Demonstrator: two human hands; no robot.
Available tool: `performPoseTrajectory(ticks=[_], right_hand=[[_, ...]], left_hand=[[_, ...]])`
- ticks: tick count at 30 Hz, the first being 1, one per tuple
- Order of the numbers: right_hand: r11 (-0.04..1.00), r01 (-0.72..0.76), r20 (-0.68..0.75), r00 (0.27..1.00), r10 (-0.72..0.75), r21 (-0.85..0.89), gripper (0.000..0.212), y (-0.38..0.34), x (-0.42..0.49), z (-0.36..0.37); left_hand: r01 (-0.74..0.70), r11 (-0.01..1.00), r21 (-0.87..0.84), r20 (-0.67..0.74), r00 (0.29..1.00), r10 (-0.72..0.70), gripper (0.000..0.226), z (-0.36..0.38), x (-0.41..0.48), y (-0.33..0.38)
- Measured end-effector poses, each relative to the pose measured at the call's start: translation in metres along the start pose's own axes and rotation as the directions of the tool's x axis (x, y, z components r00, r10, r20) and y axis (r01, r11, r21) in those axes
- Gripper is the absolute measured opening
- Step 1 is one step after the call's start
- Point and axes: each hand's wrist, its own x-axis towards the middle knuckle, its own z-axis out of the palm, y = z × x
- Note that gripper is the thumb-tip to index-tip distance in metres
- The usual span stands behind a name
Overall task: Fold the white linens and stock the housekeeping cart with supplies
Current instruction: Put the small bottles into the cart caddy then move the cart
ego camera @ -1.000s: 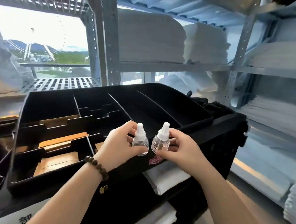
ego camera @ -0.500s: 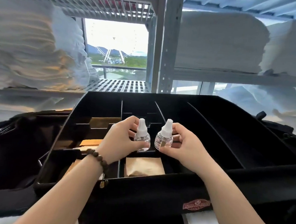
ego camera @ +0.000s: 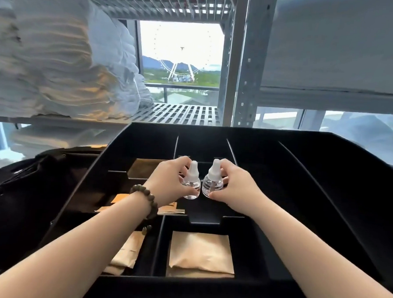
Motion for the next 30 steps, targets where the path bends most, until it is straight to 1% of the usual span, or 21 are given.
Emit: performPoseTrajectory(ticks=[4,7,12,19,24,28,29,30], right_hand=[[0.997,-0.068,0.048,0.996,0.07,-0.037,0.036,0.013,0.012,0.016],[0.992,-0.101,0.053,0.993,0.105,-0.07,0.034,0.022,0.016,0.028],[0.977,-0.204,0.078,0.975,0.209,-0.063,0.039,0.031,0.021,0.046],[0.963,-0.21,0.111,0.967,0.231,-0.169,0.037,0.033,0.028,0.048],[0.955,-0.216,0.12,0.963,0.243,-0.203,0.044,0.034,0.029,0.051],[0.952,-0.229,0.123,0.959,0.257,-0.205,0.039,0.035,0.028,0.051],[0.949,-0.237,0.126,0.956,0.266,-0.209,0.041,0.034,0.028,0.051],[0.947,-0.248,0.132,0.952,0.278,-0.205,0.048,0.033,0.027,0.05]], left_hand=[[0.0,1.0,-0.012,0.045,0.999,0.0,0.048,0.012,0.011,-0.017],[0.01,1.0,-0.028,0.101,0.995,-0.007,0.047,0.021,0.014,-0.03],[0.01,0.998,-0.058,0.13,0.992,-0.002,0.046,0.028,0.019,-0.051],[-0.037,0.999,-0.025,0.172,0.984,0.041,0.045,0.04,0.023,-0.06],[-0.037,0.999,-0.035,0.199,0.979,0.044,0.046,0.043,0.024,-0.061],[-0.034,0.998,-0.05,0.206,0.977,0.044,0.049,0.042,0.023,-0.06],[-0.028,0.998,-0.056,0.214,0.976,0.04,0.051,0.041,0.023,-0.059],[-0.022,0.998,-0.065,0.225,0.974,0.036,0.053,0.039,0.023,-0.058]])
